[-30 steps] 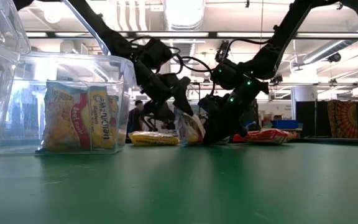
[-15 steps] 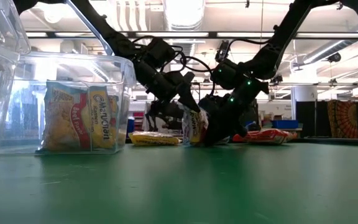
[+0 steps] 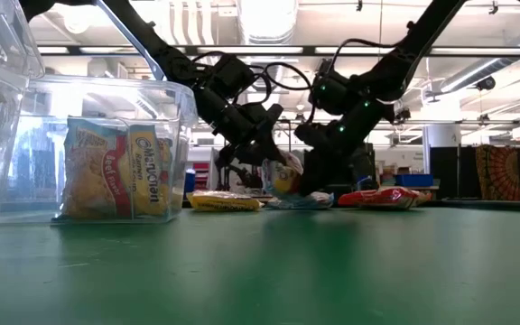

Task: Sort Maruchan noodles
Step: Put the left blue noodle pack into the middle transparent bin

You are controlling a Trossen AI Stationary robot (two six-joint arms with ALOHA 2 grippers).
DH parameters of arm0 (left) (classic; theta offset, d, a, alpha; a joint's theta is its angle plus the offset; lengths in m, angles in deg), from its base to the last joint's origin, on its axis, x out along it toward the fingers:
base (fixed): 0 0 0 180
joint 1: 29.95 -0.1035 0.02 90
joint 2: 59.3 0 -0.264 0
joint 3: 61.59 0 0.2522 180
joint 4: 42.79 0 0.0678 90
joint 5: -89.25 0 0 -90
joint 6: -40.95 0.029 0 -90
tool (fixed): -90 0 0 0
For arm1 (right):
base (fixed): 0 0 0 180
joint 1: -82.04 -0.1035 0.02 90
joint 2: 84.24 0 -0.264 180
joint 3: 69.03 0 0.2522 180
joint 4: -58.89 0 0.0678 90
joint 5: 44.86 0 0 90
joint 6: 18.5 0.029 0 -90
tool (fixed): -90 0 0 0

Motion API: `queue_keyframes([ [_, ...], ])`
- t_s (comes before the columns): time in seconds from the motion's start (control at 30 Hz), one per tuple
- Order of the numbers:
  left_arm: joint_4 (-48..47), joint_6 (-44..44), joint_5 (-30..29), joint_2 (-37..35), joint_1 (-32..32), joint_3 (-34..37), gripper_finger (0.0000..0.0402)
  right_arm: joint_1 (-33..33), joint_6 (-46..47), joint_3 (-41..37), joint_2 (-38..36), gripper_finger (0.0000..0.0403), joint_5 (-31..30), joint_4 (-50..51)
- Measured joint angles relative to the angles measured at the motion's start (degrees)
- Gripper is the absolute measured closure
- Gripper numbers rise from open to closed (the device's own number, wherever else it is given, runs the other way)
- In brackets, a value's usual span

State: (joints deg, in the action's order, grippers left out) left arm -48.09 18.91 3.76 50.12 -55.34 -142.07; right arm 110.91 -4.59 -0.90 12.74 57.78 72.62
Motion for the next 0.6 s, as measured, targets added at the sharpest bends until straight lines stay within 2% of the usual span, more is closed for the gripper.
queue_keyframes([
  [0.27, -0.3, -4.4, 1.0, -0.4, -0.7, 0.1, 0.0396, 0.3, -6.0, 0.1, -2.5, 0.0349, -0.2, 8.1],
  [0.6, 0.7, -8.3, 0.9, -1.3, -1.6, 0.1, 0.0401, 1.7, -10.4, 0.1, -5.7, 0.0349, -0.6, 18.7],
])
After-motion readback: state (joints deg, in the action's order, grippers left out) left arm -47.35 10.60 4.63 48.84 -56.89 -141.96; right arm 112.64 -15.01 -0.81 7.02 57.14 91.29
